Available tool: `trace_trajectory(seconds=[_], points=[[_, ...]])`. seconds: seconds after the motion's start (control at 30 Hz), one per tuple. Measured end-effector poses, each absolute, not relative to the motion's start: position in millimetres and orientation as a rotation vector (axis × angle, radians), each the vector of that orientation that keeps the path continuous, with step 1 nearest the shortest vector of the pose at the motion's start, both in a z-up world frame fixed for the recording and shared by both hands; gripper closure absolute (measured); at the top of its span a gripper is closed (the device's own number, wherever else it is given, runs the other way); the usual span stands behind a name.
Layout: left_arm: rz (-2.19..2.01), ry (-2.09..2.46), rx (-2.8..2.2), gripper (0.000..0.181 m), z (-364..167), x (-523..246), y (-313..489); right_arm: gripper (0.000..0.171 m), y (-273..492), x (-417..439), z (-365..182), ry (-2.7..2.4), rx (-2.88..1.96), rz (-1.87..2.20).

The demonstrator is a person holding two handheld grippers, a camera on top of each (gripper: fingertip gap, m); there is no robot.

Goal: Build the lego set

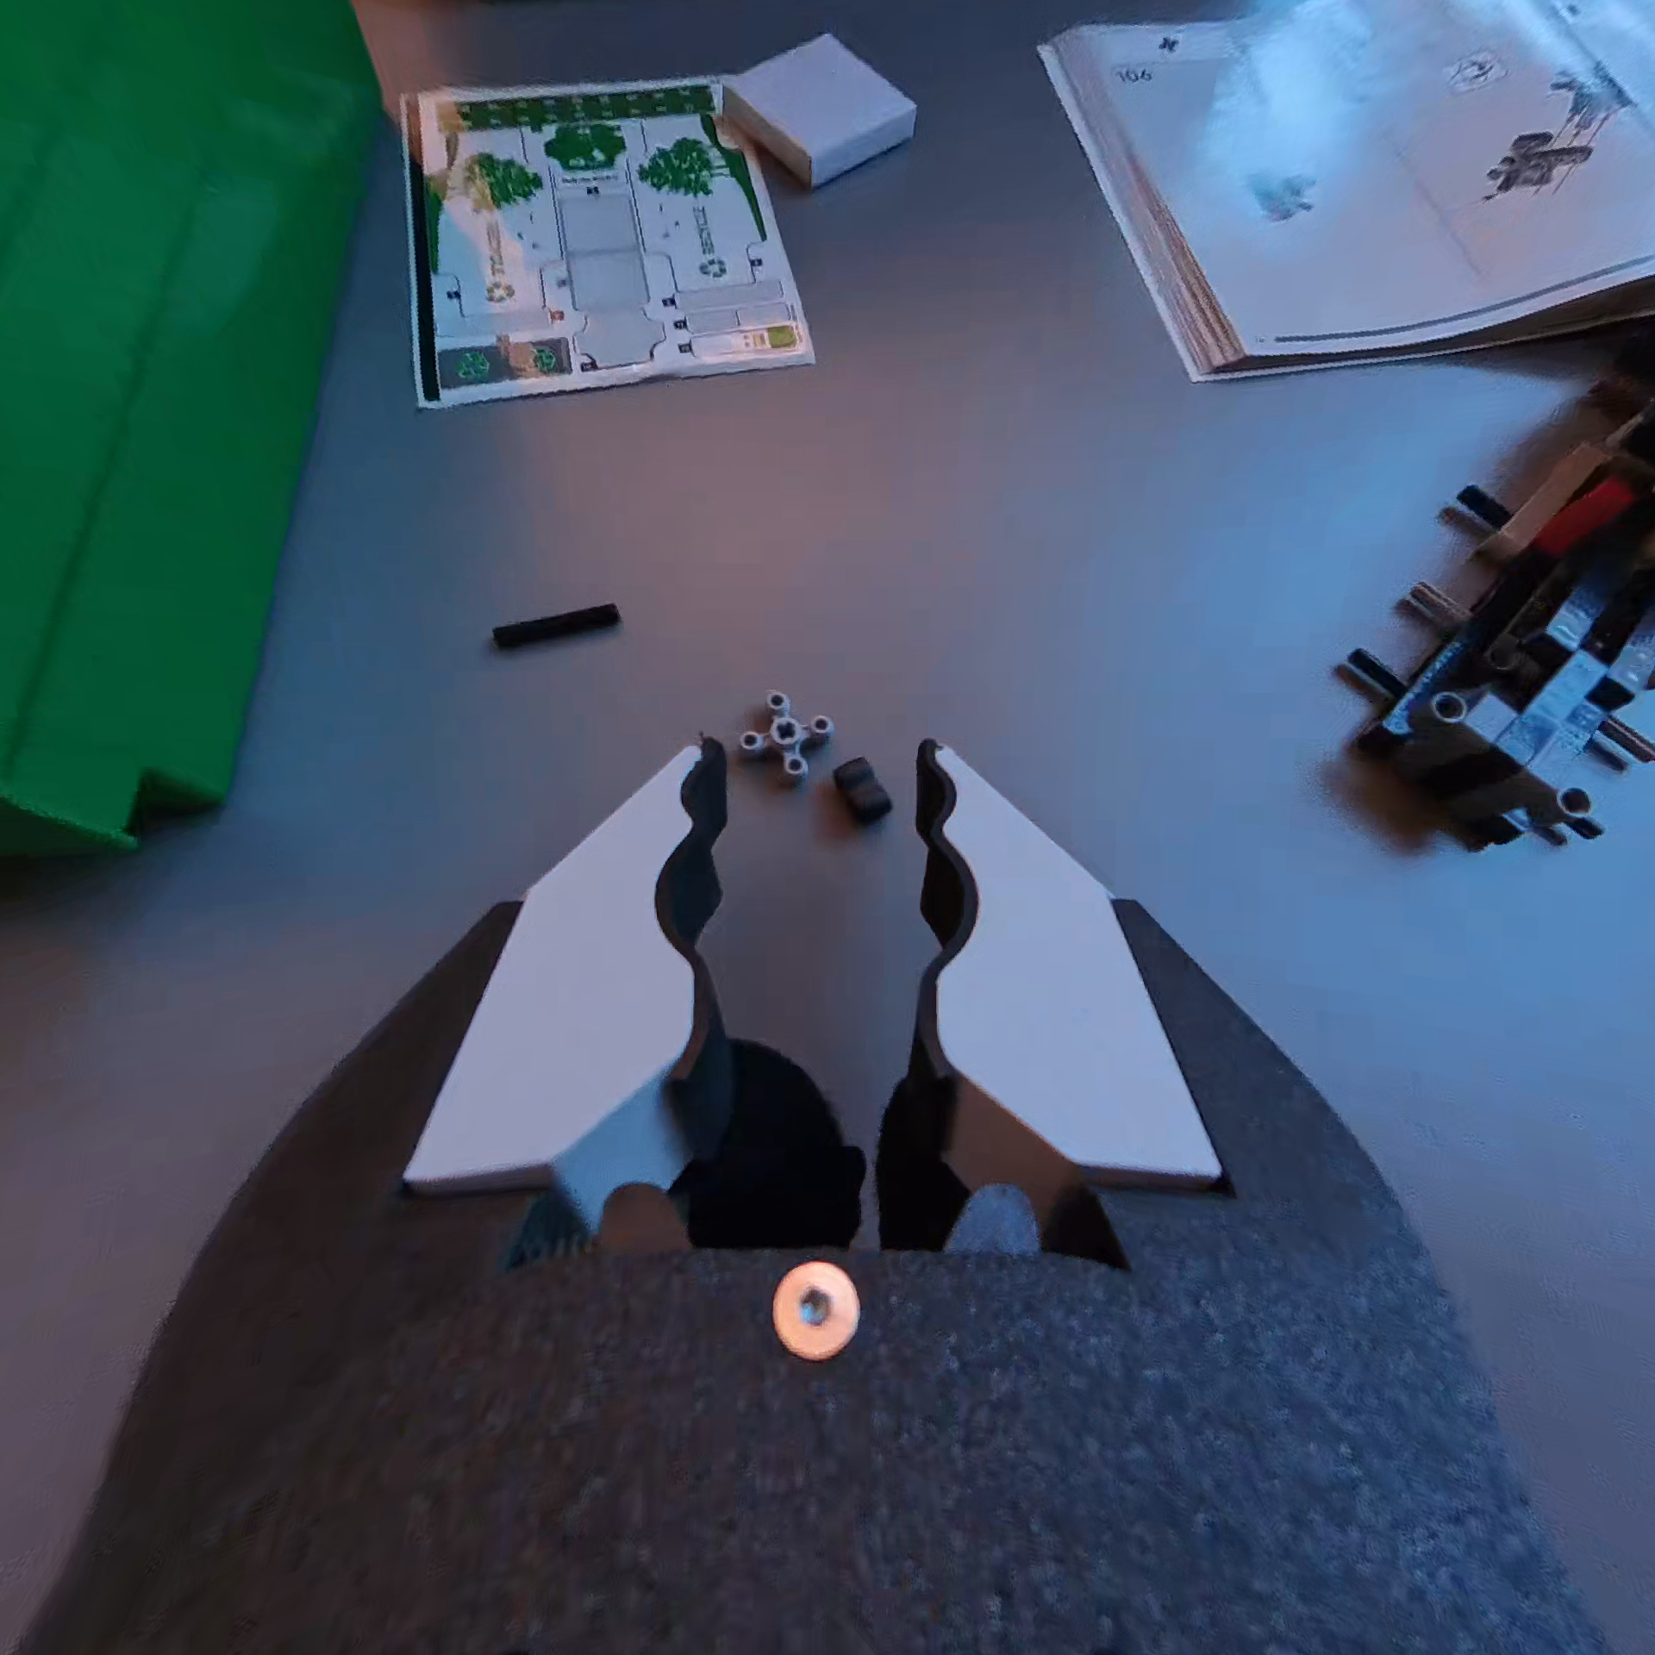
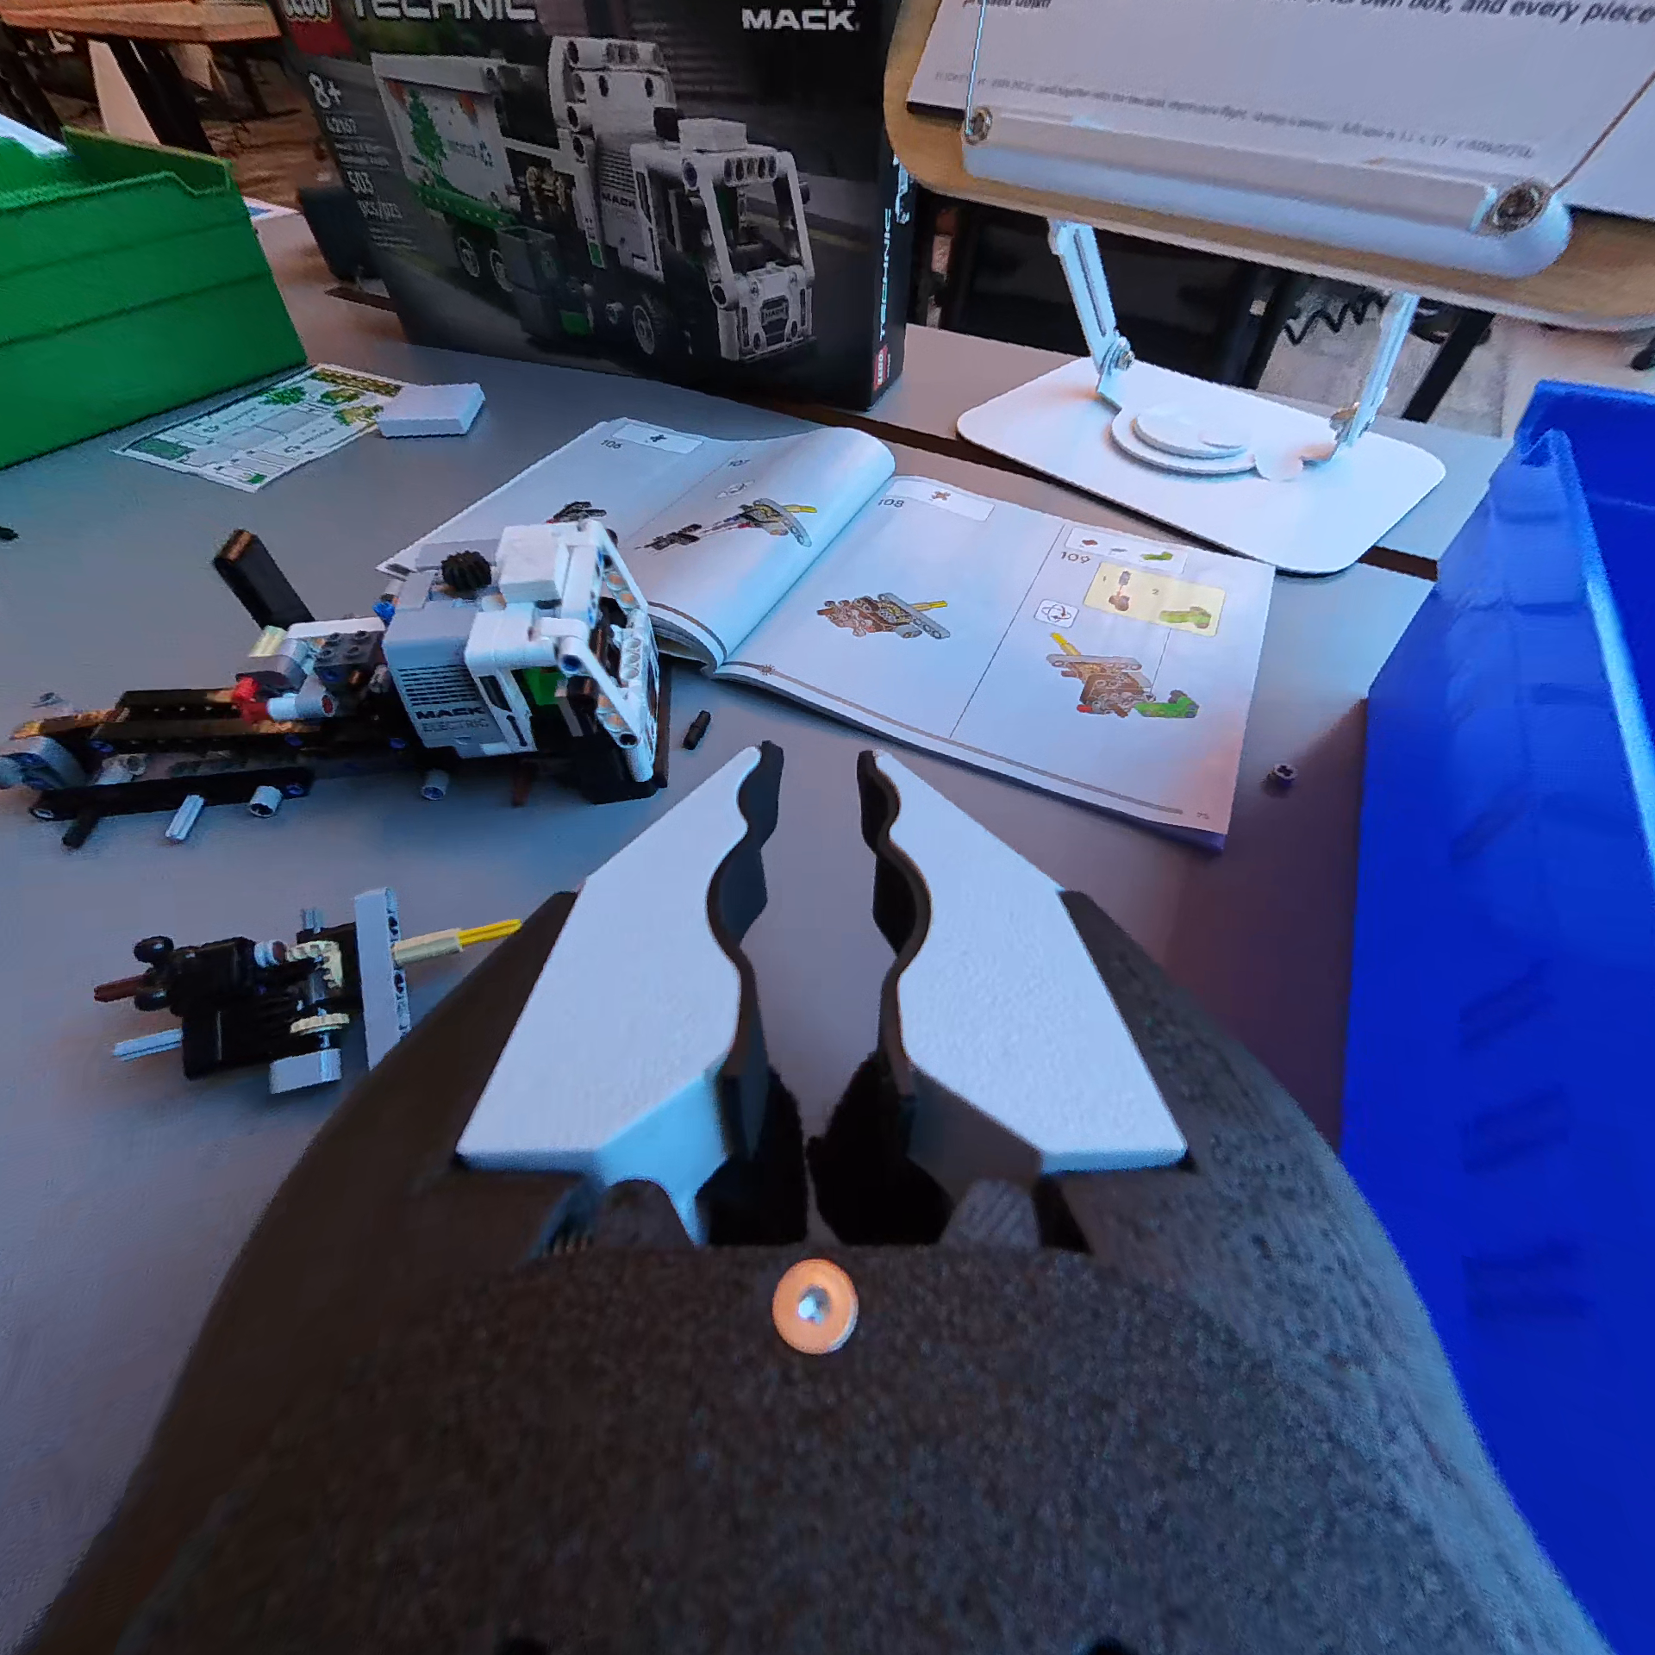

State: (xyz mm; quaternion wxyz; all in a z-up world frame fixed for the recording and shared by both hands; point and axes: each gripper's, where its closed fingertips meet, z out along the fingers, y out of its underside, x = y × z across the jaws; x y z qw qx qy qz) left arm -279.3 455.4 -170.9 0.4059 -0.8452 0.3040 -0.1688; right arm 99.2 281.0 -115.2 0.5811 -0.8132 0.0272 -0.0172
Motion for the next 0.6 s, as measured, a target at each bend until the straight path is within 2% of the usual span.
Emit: trace_trajectory(seconds=[0.4, 0.6], points=[[-0.497, 0.925, -2.137, 0.144, -180.2, -277.0, 474.9, 0.157, 271.8, 104.2, -116.0, 0.084, -1.894, -0.082], [-0.535, 0.936, -2.161, 0.152, -186.7, -280.0, 475.1, 0.158, 275.2, 105.8, -117.1, 0.082, -1.895, -0.098]])
